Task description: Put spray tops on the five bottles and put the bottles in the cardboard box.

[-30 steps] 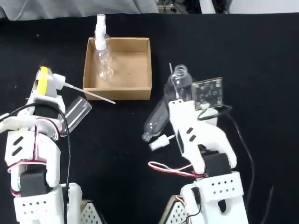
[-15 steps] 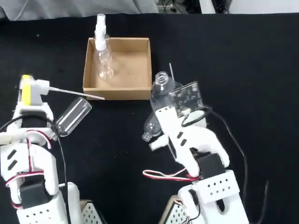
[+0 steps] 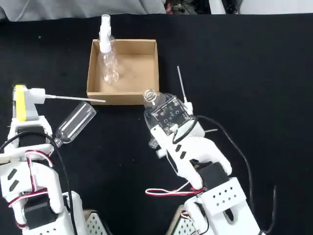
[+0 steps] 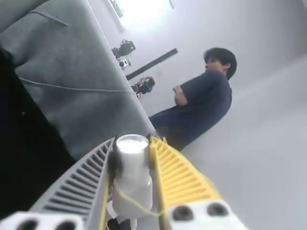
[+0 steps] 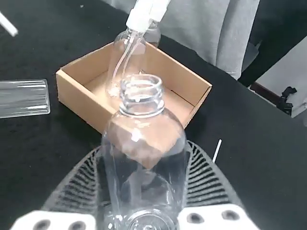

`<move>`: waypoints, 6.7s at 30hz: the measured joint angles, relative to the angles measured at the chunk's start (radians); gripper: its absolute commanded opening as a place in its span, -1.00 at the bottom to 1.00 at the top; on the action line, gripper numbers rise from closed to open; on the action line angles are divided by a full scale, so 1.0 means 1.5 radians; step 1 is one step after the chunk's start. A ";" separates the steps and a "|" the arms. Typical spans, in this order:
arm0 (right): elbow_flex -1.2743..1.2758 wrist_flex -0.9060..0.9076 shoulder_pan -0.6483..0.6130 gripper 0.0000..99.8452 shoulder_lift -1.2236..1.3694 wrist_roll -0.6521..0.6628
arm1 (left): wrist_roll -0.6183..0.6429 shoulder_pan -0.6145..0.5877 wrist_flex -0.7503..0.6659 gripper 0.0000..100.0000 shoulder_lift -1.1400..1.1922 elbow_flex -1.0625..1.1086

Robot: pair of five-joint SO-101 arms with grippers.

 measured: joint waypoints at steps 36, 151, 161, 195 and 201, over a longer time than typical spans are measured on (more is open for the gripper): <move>0.043 0.000 -0.088 -0.91 0.000 0.117 | 0.006 0.044 -0.027 -0.94 0.005 0.029; 0.046 0.001 -0.110 -0.91 0.000 0.119 | -0.283 0.481 0.014 -0.94 -0.002 0.111; 0.046 0.001 -0.110 -0.91 0.000 0.119 | -0.311 0.490 0.013 -0.94 -0.003 0.110; 0.046 -0.004 -0.109 -0.91 0.000 0.118 | -0.286 0.502 0.194 -0.52 0.002 0.051; 0.046 -0.005 -0.110 -0.91 0.000 0.118 | -0.284 0.501 0.194 -0.52 0.003 0.049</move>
